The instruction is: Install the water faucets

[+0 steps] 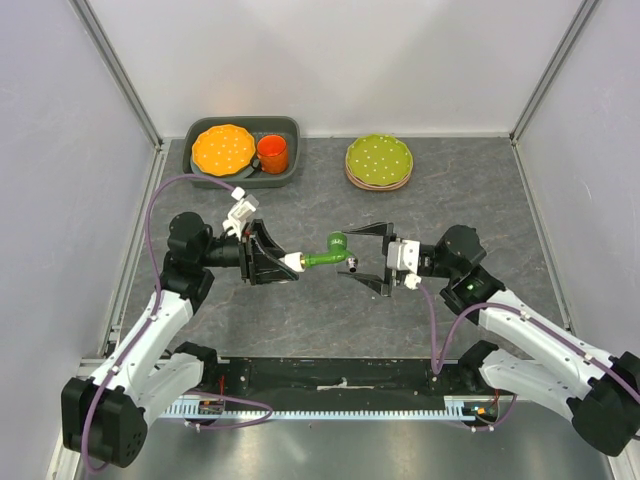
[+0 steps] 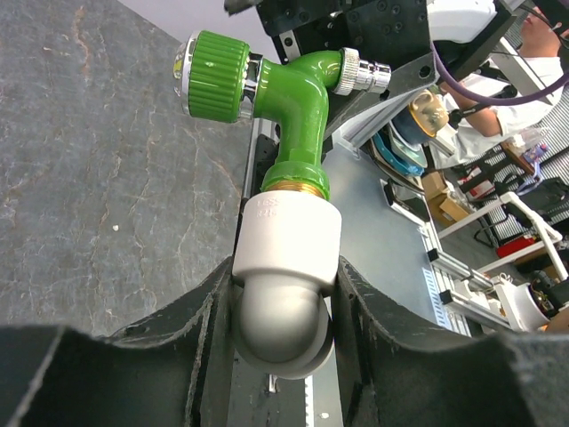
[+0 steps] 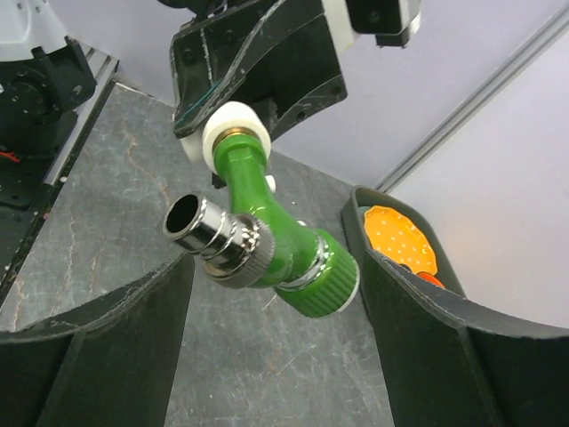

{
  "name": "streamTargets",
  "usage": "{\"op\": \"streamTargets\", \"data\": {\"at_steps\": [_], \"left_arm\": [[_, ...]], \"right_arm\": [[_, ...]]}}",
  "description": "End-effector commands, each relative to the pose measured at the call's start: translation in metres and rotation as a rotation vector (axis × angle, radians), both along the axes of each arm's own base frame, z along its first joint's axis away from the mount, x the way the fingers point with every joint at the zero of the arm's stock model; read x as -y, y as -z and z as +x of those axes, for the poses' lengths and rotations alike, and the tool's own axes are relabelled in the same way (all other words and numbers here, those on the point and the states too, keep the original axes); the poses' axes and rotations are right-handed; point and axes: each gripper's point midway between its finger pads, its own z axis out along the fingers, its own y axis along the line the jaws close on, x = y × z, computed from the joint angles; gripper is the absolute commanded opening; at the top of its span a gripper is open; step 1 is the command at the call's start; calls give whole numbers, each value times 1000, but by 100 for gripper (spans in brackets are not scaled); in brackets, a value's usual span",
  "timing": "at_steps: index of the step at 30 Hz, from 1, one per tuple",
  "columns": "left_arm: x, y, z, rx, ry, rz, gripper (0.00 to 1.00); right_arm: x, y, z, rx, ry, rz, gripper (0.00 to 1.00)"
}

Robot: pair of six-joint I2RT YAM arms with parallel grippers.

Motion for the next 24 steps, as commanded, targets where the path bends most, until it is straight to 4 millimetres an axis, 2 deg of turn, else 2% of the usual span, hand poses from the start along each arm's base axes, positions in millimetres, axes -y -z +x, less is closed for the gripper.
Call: {"op": "streamTargets", "data": {"at_steps": [1,10,16,22,24], "left_arm": [[0,-21,-8,80,54,-16,2],[4,-19,-11,62,78,-10,2],[7,-19,-12,61,87,-9,2],[8,-18,-12,58,89,-7,2],[8,-18,-12,60,89,-6,2]], "right_arm": [[-3,-14,-8,62,-64,-11,82],[-6,-15,-6,71,-74,-21,78],[-9,-16,-8,69,-103,-28,72],[-10,-14,-10,63,-120,-41,59],[-11,-14,-11,61,-127,-44,51]]}}
